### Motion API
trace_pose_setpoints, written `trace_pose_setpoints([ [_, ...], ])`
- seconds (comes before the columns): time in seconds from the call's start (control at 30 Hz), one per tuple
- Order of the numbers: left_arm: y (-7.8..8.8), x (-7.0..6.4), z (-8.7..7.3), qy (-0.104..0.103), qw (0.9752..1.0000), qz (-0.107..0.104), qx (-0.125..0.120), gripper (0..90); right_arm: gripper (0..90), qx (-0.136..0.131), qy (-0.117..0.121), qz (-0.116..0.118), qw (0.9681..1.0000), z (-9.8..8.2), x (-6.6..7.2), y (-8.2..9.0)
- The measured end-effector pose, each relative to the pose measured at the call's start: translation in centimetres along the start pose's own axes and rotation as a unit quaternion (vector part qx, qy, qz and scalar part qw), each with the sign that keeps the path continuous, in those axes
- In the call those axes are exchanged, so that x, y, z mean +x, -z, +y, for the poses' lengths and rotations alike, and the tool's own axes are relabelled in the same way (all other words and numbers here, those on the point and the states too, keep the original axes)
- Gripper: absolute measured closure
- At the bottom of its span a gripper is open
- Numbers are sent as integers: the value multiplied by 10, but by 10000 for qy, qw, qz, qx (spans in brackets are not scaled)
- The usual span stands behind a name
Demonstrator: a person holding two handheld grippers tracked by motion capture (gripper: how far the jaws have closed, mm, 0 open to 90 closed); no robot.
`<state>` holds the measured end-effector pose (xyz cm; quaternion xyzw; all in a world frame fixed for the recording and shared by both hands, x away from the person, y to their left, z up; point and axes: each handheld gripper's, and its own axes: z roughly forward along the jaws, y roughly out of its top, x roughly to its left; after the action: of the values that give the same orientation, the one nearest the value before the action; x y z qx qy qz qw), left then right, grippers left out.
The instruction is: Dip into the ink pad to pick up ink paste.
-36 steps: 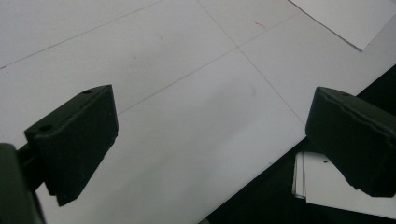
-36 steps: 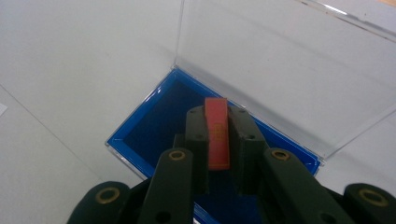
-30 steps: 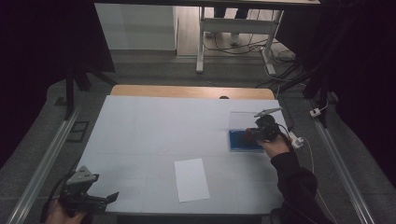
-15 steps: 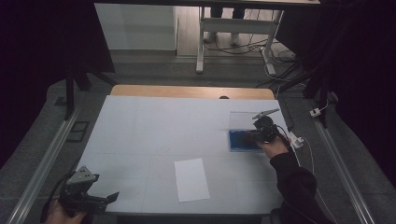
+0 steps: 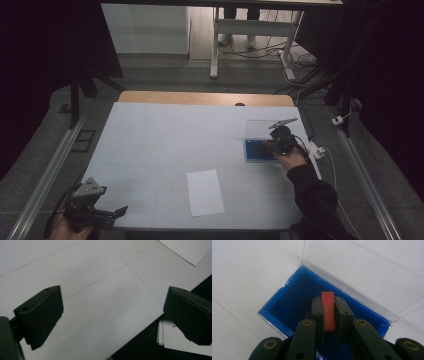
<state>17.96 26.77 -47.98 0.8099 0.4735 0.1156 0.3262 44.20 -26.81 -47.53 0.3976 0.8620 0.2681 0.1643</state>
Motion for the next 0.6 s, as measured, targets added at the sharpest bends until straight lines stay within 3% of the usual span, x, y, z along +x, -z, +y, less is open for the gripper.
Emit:
trace_pose_setpoints([
  [0.37, 0, 0, 0, -7, 10000, -1, 0, 31, 801, -59, -188, 133, 9997, -3, -4, 1],
  [0.6, 1, 1, -1, 20, 10000, -35, -26, 31, 798, -244, -287, 207, 9991, -8, -8, 3],
])
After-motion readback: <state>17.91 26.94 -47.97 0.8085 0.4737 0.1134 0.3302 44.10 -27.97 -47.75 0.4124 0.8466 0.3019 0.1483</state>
